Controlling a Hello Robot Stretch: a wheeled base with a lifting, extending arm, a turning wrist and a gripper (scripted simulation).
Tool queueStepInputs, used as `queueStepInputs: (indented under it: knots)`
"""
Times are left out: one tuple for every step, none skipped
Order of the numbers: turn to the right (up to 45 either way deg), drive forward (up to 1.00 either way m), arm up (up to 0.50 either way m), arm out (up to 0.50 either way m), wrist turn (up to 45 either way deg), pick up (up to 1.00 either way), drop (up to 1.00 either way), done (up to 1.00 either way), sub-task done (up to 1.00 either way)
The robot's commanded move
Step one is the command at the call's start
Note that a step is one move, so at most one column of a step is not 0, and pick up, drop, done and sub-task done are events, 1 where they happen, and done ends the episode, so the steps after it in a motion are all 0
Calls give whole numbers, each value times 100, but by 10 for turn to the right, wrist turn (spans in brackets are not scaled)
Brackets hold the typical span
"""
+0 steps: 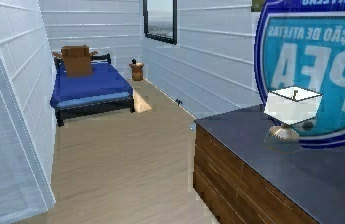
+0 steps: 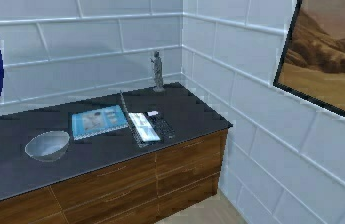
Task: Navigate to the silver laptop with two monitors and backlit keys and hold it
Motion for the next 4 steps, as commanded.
queueStepInputs:
  knots:
    - [0, 0, 34, 0, 0, 0, 0, 0, 0]
    - [0, 0, 0, 50, 0, 0, 0, 0, 0]
    - [0, 0, 0, 0, 450, 0, 0, 0, 0]
    - [0, 0, 0, 0, 450, 0, 0, 0, 0]
